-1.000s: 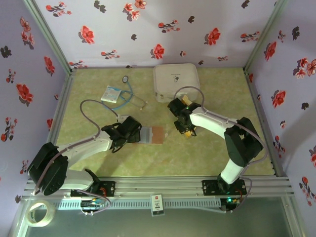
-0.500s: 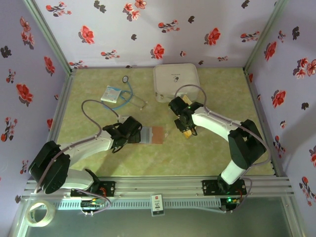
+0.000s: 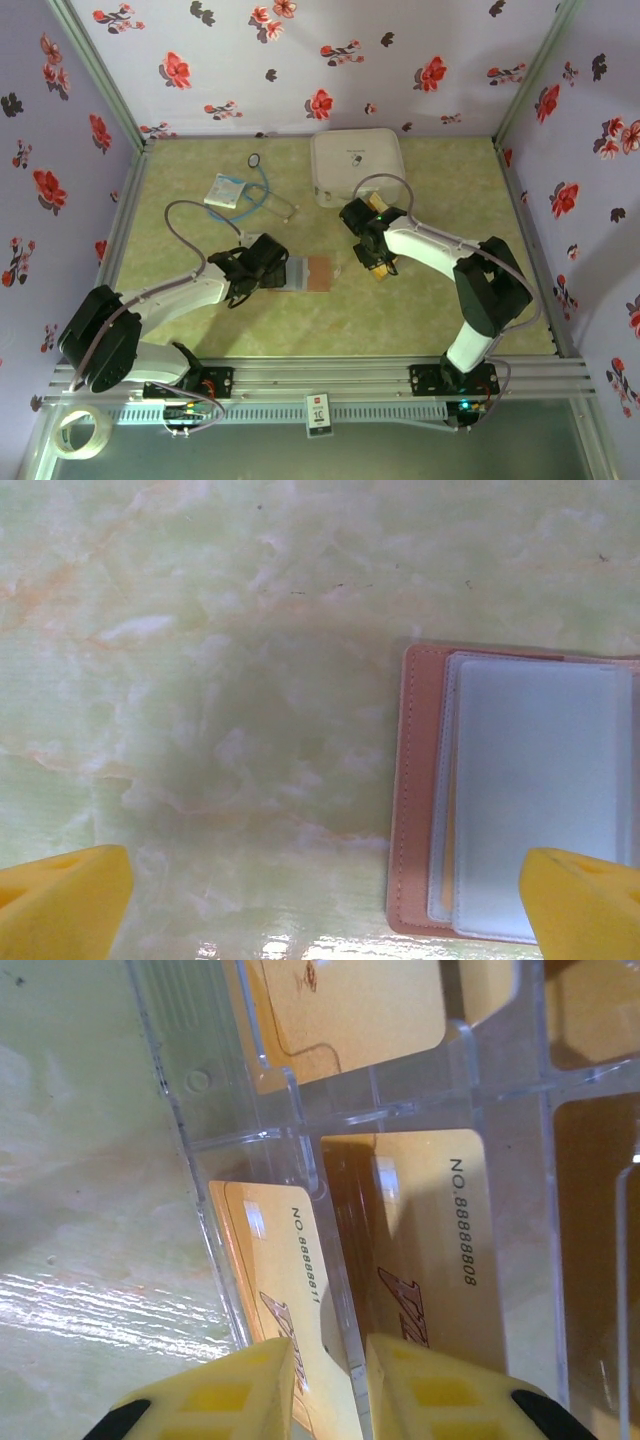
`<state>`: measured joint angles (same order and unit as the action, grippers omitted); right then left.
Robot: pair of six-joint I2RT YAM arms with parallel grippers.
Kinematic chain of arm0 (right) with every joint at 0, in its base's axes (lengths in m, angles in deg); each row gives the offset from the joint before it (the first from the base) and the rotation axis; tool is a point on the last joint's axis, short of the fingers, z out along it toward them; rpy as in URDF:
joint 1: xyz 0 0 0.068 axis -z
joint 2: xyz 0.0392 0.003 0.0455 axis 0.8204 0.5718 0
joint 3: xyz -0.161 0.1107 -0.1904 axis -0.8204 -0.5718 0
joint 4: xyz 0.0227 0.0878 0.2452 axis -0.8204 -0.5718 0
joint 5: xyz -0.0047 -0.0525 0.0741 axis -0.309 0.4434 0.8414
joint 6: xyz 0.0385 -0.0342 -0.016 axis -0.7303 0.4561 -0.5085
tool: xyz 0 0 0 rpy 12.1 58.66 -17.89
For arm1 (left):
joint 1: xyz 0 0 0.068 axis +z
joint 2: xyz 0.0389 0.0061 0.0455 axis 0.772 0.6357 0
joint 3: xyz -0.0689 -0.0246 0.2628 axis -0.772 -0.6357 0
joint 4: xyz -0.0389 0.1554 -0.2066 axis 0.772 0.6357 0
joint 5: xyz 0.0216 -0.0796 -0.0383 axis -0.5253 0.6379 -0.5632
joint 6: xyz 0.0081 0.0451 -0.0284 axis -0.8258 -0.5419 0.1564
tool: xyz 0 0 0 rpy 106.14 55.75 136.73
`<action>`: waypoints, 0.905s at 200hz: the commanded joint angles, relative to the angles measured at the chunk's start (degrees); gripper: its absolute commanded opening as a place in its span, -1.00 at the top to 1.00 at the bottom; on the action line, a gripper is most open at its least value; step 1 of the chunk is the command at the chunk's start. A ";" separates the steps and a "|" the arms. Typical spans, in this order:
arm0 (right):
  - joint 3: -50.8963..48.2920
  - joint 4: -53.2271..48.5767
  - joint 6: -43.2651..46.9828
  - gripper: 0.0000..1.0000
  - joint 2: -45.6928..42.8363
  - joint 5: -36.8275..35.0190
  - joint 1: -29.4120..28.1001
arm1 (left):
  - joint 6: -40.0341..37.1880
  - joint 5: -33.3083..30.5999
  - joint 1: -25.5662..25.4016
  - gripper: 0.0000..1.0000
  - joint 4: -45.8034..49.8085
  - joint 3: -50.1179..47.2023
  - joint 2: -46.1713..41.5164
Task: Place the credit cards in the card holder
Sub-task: Pick up the credit card from the storage box.
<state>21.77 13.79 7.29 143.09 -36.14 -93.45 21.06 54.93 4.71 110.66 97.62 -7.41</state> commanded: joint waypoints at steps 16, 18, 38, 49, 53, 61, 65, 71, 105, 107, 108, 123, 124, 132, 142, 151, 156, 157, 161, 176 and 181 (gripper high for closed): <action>-0.96 0.33 -1.02 0.51 0.61 0.33 0.45 | -0.40 -0.15 -0.14 -0.99 0.35 1.19 0.68; -0.96 0.31 -0.98 0.52 0.56 0.42 0.45 | -0.40 -0.15 -0.14 -0.99 0.38 1.12 0.69; -1.10 0.31 -1.02 0.55 0.46 1.16 0.45 | -0.31 -0.13 -0.16 -0.99 0.26 1.10 0.66; -1.17 0.35 -1.04 0.56 0.06 1.44 0.45 | -0.17 -0.12 -0.15 -0.99 0.20 1.01 0.66; -1.24 0.33 -1.10 0.56 -0.04 1.42 0.45 | -0.16 -0.15 -0.14 -0.99 0.18 1.01 0.68; -1.30 0.33 -1.19 0.57 -0.44 1.66 0.43 | -0.20 -0.15 -0.15 -0.99 0.07 1.01 0.74; -1.36 0.33 -1.27 0.57 -0.55 1.76 0.44 | -0.21 -0.13 -0.19 -0.99 0.09 1.01 0.75; -1.34 0.31 -1.24 0.58 -0.82 1.98 0.45 | -0.17 -0.10 -0.14 -0.99 0.07 1.01 0.84; -1.19 0.17 -1.28 0.61 -1.58 2.46 0.45 | -0.15 -0.10 -0.17 -0.99 0.08 1.01 0.91; -1.19 0.14 -1.28 0.61 -1.63 2.51 0.45 | -0.16 -0.12 -0.17 -0.99 0.12 1.03 0.94; -1.21 0.18 -1.28 0.61 -1.64 2.54 0.45 | -0.19 -0.11 -0.16 -0.99 0.09 1.02 0.93; -1.21 0.13 -1.28 0.61 -1.65 2.79 0.45 | -0.10 -0.04 -0.17 -0.99 0.09 1.04 1.00; -1.17 0.18 -1.28 0.61 -1.65 2.85 0.45 | -0.08 -0.02 -0.15 -0.99 0.08 1.03 1.01; -1.10 0.18 -1.28 0.62 -1.65 2.95 0.45 | -0.12 -0.03 -0.22 -0.99 0.10 1.01 0.88; -1.11 0.25 -1.28 0.63 -1.65 2.99 0.45 | 0.03 -0.01 -0.20 -0.99 0.12 1.05 0.93; -1.06 0.23 -1.28 0.67 -1.65 3.02 0.45 | -0.02 -0.07 -0.18 -0.99 0.07 1.01 0.93; -0.97 0.17 -1.28 0.69 -1.65 3.13 0.45 | -0.02 -0.03 -0.14 -0.99 0.11 1.01 0.93; -1.01 0.20 -1.24 0.70 -1.65 3.15 0.45 | -0.03 -0.02 -0.14 -0.99 0.09 1.01 0.93; -1.01 0.22 -1.28 0.71 -1.65 3.17 0.45 | 0.00 -0.06 -0.14 -0.99 0.07 1.01 0.88; -1.03 0.23 -1.28 0.76 -1.56 3.43 0.45 | -0.02 -0.06 -0.18 -0.99 0.16 1.01 0.84; -0.98 0.26 -1.24 0.76 -1.49 3.44 0.44 | -0.01 -0.01 -0.14 -0.99 0.13 1.01 0.89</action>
<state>20.94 13.96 6.92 142.83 -33.41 -93.45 21.08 55.12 4.71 110.55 97.62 -6.93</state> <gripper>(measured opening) 0.126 0.997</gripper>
